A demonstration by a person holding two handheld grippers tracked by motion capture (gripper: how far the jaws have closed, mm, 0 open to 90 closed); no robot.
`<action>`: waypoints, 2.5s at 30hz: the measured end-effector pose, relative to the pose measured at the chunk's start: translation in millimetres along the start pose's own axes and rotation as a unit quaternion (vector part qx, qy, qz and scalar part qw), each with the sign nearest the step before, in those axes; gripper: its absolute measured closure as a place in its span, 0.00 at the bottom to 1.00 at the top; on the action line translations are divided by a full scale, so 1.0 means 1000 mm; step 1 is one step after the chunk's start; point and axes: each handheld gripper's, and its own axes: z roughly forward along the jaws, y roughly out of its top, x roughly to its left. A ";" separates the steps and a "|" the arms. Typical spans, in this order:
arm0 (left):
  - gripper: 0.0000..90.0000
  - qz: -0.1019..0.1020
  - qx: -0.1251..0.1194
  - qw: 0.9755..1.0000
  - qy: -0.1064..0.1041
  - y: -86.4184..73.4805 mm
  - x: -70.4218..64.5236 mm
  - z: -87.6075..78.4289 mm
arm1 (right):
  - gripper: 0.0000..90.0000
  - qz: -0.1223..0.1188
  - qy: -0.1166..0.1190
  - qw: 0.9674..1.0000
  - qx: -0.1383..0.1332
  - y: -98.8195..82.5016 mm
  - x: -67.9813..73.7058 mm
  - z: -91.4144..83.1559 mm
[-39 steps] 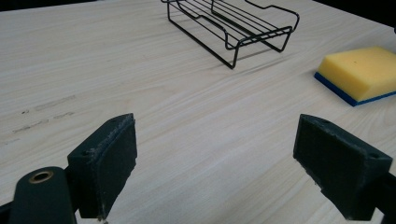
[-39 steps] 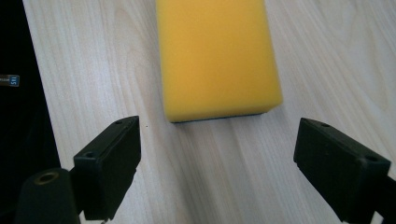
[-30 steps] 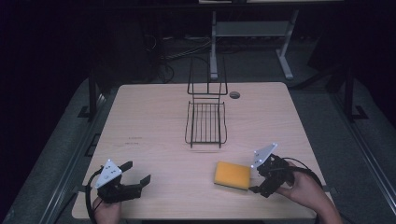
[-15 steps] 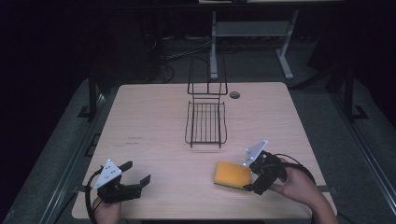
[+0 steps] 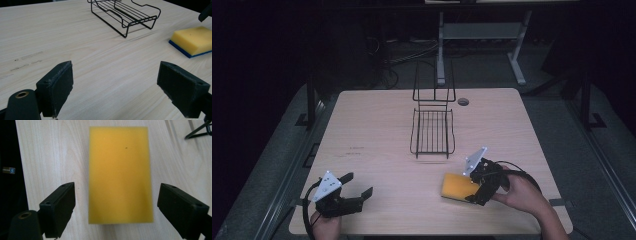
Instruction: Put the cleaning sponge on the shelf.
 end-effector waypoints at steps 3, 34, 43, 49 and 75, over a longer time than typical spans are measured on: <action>0.14 0.001 0.000 1.000 0.000 0.000 0.000 0.000 | 0.16 -0.002 0.002 1.000 0.002 0.002 -0.001 0.002; 0.14 -0.001 -0.002 1.000 0.000 0.000 0.000 -0.001 | 0.16 -0.008 0.022 0.999 0.033 0.018 -0.009 0.031; 0.14 -0.003 -0.004 1.000 0.000 0.000 0.001 -0.001 | 0.16 -0.012 0.028 0.999 0.044 0.020 -0.010 0.040; 0.14 -0.006 -0.007 1.000 0.000 0.000 0.001 -0.002 | 0.17 -0.011 0.033 0.998 0.050 0.018 -0.011 0.044; 0.14 -0.007 -0.011 1.000 0.001 0.000 0.001 -0.002 | 0.24 -0.018 0.026 0.998 0.048 0.022 -0.011 0.040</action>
